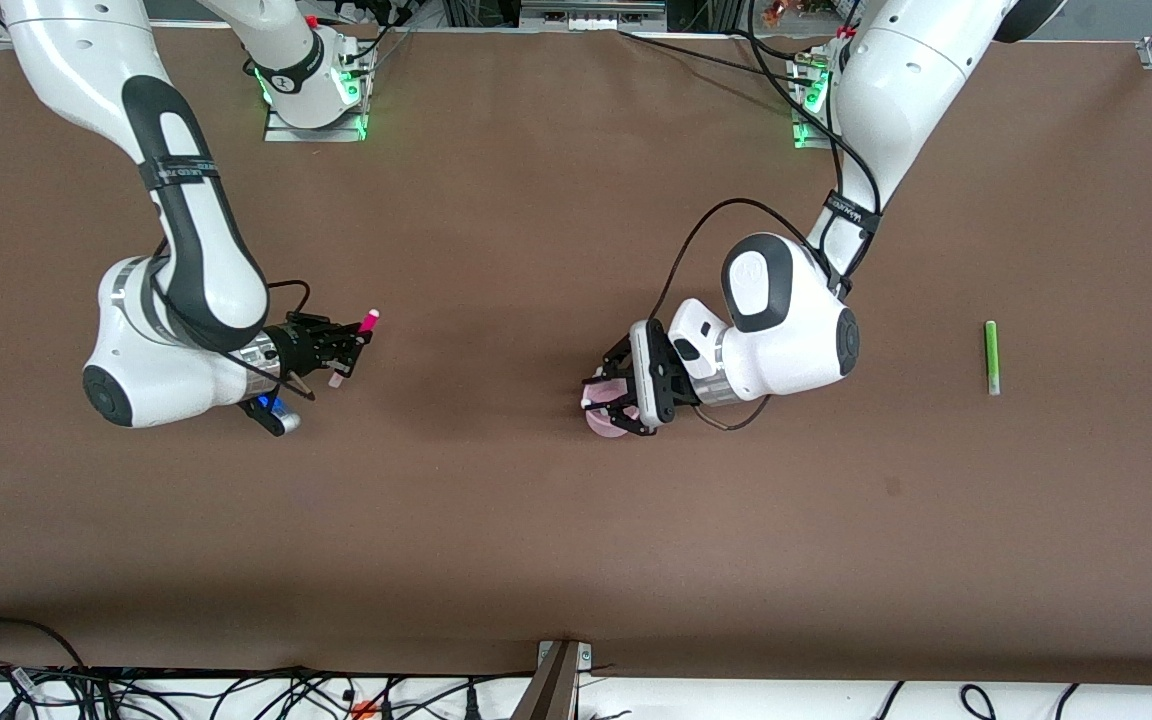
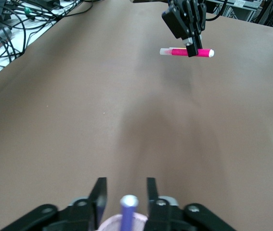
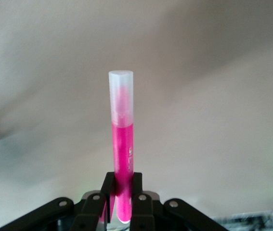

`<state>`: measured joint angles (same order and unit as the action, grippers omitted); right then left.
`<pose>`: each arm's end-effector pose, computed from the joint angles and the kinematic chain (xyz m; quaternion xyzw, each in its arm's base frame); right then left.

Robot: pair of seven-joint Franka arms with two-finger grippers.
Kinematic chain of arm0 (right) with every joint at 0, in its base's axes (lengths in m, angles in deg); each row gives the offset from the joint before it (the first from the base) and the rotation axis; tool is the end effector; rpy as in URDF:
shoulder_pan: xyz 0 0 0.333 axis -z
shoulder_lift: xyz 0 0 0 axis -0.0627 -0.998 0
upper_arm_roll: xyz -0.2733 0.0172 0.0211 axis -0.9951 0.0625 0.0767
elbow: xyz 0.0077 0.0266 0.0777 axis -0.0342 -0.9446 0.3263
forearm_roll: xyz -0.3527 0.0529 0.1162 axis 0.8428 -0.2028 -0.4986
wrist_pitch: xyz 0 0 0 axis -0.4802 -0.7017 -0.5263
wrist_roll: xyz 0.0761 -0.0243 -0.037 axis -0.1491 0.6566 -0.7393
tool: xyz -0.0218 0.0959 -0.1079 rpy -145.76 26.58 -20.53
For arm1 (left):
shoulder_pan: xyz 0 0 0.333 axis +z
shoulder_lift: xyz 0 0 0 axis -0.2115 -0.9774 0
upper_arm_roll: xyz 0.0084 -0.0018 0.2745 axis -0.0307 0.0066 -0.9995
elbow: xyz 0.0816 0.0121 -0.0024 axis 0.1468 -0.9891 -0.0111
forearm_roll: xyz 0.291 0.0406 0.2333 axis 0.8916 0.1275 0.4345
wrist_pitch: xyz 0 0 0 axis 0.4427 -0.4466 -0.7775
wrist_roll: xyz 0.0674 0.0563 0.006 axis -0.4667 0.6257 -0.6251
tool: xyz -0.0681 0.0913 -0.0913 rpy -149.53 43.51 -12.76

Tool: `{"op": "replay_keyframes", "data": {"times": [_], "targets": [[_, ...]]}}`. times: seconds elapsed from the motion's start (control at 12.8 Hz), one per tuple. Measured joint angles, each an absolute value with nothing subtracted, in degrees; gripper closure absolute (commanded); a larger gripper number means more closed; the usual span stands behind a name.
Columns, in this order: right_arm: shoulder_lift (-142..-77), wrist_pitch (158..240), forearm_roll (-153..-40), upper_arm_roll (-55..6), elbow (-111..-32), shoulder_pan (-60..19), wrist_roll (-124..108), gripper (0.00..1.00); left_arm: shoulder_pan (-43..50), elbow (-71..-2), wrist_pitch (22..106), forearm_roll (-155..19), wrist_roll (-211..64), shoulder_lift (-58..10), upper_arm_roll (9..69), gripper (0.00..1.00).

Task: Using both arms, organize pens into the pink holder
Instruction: 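Lower the purple marker into the pink cup and open the left gripper, then lower the pink marker into the cup while the left gripper withdraws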

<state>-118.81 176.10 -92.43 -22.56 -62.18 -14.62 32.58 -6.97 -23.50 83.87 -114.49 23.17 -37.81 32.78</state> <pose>0.5709 0.1566 0.2369 -0.8825 0.3078 0.3250 0.1444 0.6016 -0.3762 0.2444 0.7019 -0.5777 0.2681 0.3189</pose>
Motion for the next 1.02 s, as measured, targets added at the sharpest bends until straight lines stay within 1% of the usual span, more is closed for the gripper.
{"op": "replay_keyframes", "data": {"times": [0.16, 0.31, 0.39, 0.55, 0.71, 0.86, 1.02], "targets": [[-118.81, 173.74, -97.74, -22.53, -60.32, -14.63, 37.77, 1.00, -6.83, -23.69, 83.87, -110.85, 23.15, -36.13, 32.63, 0.00], [-118.86, 173.11, -102.81, -22.29, -59.54, -14.69, 42.23, 1.00, -6.31, -24.54, 83.54, -106.93, 22.59, -32.82, 31.90, 0.00], [-118.89, 173.00, -105.53, -22.11, -59.52, -14.86, 43.99, 1.00, -5.34, -25.14, 81.64, -104.53, 21.61, -31.03, 31.39, 0.00], [-119.02, 172.94, -110.21, -21.79, -59.51, -15.96, 46.66, 1.00, -1.54, -25.82, 72.93, -97.42, 17.55, -28.75, 30.22, 0.00], [-119.39, 173.40, -116.54, -21.63, -59.52, -18.27, 49.39, 1.00, 3.16, -25.87, 64.17, -88.07, 13.70, -28.22, 29.30, 0.00], [-120.35, 174.99, -123.44, -21.57, -59.54, -20.62, 51.24, 1.00, 6.86, -25.90, 58.75, -81.90, 10.71, -28.11, 28.90, 0.00], [-122.11, 178.31, -131.19, -21.54, -59.55, -23.07, 52.60, 1.00, 8.54, -25.82, 55.17, -74.64, 4.95, -27.18, 27.83, 0.00]]}}
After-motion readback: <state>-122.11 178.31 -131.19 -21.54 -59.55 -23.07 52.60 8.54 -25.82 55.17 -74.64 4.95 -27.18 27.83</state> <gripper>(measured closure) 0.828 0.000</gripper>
